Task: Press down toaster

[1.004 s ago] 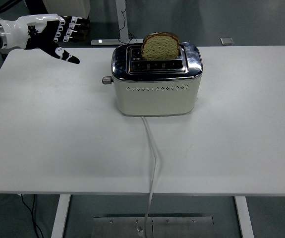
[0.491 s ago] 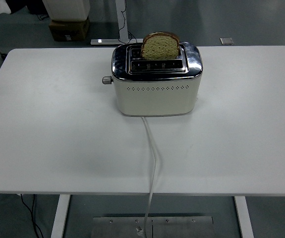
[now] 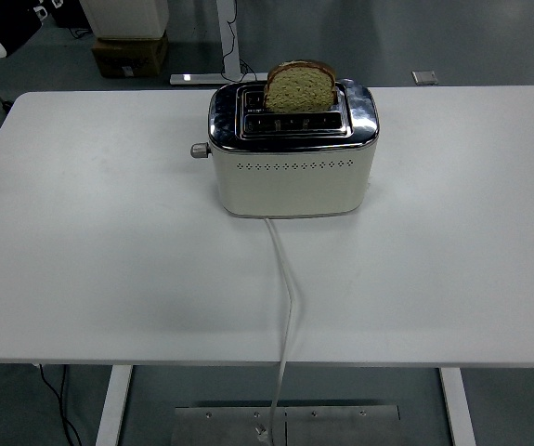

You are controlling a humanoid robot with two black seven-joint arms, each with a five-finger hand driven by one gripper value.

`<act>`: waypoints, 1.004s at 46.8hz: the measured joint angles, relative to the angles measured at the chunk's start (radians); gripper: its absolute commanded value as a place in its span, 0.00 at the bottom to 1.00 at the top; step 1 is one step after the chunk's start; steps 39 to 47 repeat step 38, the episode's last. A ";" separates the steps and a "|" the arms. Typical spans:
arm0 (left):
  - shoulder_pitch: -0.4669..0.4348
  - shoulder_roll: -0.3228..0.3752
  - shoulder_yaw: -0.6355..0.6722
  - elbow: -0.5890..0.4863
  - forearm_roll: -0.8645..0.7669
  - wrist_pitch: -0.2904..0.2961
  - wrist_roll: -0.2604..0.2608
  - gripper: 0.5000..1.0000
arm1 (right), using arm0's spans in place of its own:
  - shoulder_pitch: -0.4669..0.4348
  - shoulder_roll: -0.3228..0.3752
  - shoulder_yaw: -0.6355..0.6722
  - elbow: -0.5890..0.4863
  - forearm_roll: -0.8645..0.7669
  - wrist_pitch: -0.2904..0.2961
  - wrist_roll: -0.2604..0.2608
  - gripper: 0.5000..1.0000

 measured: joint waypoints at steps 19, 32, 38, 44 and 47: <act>0.140 -0.072 -0.012 0.082 -0.147 0.034 -0.026 1.00 | 0.000 0.000 0.001 0.000 0.000 -0.001 0.000 1.00; 0.187 -0.113 -0.034 0.085 -0.192 0.035 -0.025 1.00 | 0.000 0.000 0.001 0.000 0.000 -0.001 0.000 1.00; 0.203 -0.123 -0.030 0.085 -0.184 0.059 -0.024 1.00 | 0.000 0.000 0.002 0.000 0.000 0.000 0.000 1.00; 0.203 -0.123 -0.030 0.085 -0.184 0.059 -0.024 1.00 | 0.000 0.000 0.002 0.000 0.000 0.000 0.000 1.00; 0.203 -0.123 -0.030 0.085 -0.184 0.059 -0.024 1.00 | 0.000 0.000 0.002 0.000 0.000 0.000 0.000 1.00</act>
